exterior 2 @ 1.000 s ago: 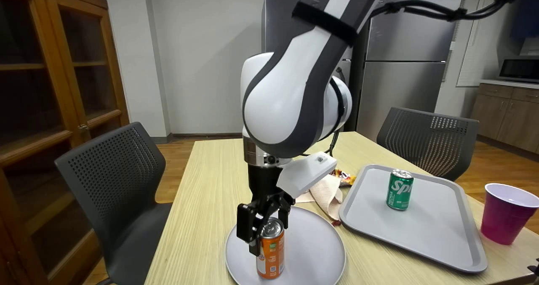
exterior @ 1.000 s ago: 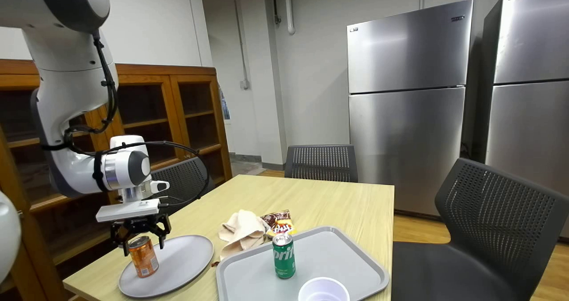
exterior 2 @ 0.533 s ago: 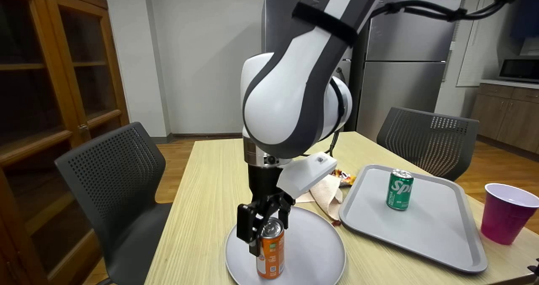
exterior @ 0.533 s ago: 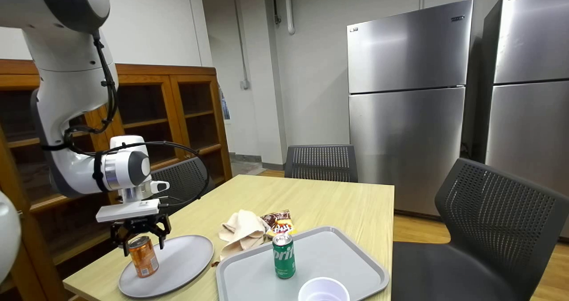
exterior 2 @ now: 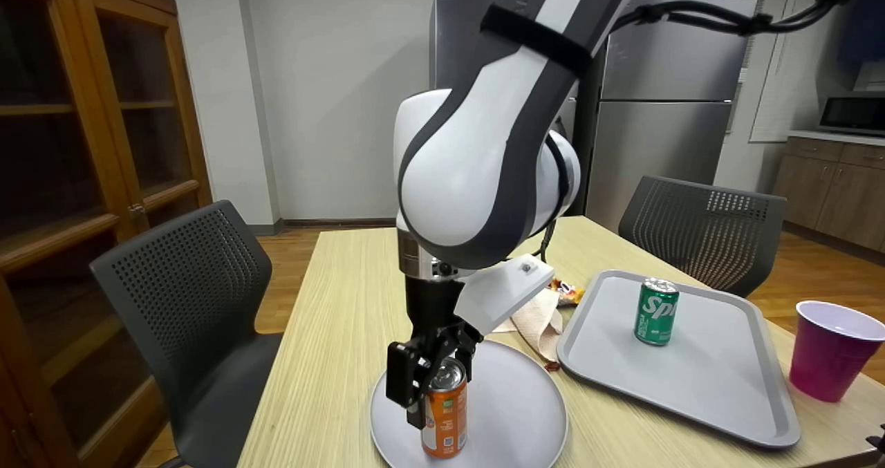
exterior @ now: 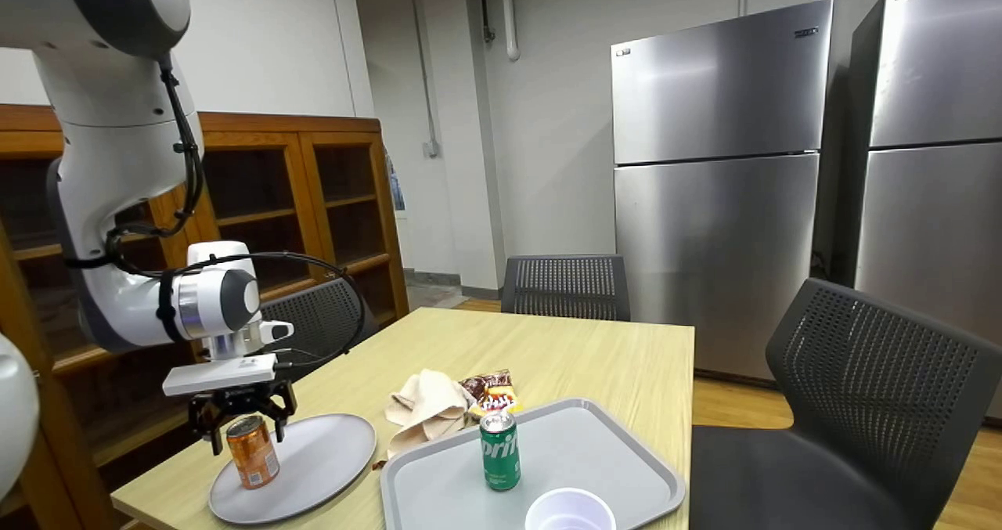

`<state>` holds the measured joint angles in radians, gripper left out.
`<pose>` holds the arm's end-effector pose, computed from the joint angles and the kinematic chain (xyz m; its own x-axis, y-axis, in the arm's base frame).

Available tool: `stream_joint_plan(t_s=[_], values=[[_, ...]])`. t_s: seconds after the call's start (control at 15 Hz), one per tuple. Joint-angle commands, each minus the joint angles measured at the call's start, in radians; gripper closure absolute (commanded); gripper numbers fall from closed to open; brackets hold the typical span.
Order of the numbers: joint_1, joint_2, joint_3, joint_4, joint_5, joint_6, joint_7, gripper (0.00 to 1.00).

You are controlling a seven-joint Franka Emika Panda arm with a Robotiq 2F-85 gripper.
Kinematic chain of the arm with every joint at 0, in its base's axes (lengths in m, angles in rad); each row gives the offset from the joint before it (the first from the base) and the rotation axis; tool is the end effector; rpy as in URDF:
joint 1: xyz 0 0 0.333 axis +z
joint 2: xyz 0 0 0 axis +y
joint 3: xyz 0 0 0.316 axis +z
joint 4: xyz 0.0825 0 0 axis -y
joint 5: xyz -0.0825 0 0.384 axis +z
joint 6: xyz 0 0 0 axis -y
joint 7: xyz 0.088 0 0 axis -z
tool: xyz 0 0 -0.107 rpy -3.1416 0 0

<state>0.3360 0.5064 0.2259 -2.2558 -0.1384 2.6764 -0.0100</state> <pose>0.4384 0.2894 0.1362 0.7785 0.6244 -0.0637 0.6219 -0.7811 -0.0561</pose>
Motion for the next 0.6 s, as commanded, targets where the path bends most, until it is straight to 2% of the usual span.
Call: stream_joint_plan(t_s=[0.0,0.47,0.53], values=[[0.014,-0.047,-0.009,-0.041,-0.006,0.017,0.027,0.00],[0.022,-0.063,-0.012,-0.059,-0.015,0.022,0.030,0.00],[0.025,-0.064,-0.013,-0.061,-0.017,0.024,0.031,0.25]])
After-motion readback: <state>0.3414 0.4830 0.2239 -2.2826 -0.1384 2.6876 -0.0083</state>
